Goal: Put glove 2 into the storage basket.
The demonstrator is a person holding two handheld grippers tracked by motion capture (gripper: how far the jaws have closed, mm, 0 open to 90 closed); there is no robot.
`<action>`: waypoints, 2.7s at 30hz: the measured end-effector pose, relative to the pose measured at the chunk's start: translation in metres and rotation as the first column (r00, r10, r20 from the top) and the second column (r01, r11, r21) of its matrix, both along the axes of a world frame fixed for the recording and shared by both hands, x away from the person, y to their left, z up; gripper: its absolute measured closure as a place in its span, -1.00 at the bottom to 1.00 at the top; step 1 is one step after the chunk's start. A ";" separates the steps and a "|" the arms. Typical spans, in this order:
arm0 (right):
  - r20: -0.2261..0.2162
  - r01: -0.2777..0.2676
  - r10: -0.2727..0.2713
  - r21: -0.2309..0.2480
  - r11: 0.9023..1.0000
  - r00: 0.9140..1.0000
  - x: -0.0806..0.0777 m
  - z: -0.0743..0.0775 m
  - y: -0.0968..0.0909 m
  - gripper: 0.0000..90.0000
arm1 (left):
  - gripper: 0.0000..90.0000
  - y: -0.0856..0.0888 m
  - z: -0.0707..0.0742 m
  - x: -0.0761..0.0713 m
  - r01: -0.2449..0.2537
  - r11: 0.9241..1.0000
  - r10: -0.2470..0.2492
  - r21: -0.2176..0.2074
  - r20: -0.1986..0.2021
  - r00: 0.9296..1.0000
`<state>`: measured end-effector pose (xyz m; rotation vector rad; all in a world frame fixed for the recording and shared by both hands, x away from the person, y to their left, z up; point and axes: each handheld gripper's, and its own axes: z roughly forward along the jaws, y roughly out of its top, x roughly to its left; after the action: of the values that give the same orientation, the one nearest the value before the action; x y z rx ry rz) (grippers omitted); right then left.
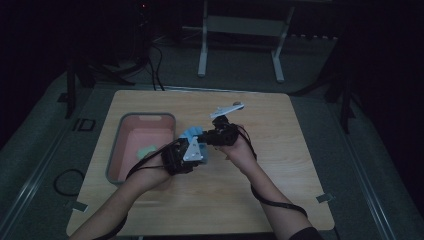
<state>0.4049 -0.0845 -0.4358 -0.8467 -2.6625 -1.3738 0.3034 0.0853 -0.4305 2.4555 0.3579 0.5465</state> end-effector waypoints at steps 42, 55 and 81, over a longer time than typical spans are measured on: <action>-0.032 -0.183 0.182 -0.024 0.983 0.983 -0.005 -0.012 0.140 0.75 | 0.70 0.113 -0.014 -0.027 -0.175 0.984 0.176 0.022 -0.057 0.983; -0.087 -0.167 0.160 -0.084 0.982 0.983 0.007 -0.046 0.153 0.75 | 0.70 0.118 -0.046 -0.008 -0.198 0.980 0.201 0.036 -0.154 0.967; 0.003 -0.117 0.119 -0.145 0.982 0.993 0.012 -0.032 0.144 -0.11 | 0.06 0.118 -0.062 0.010 -0.249 0.968 0.251 0.038 -0.226 0.941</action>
<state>0.4168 0.0593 -0.4676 -0.6796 -2.7987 -1.1761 0.3131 0.2034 -0.4929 2.5032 0.7722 0.3665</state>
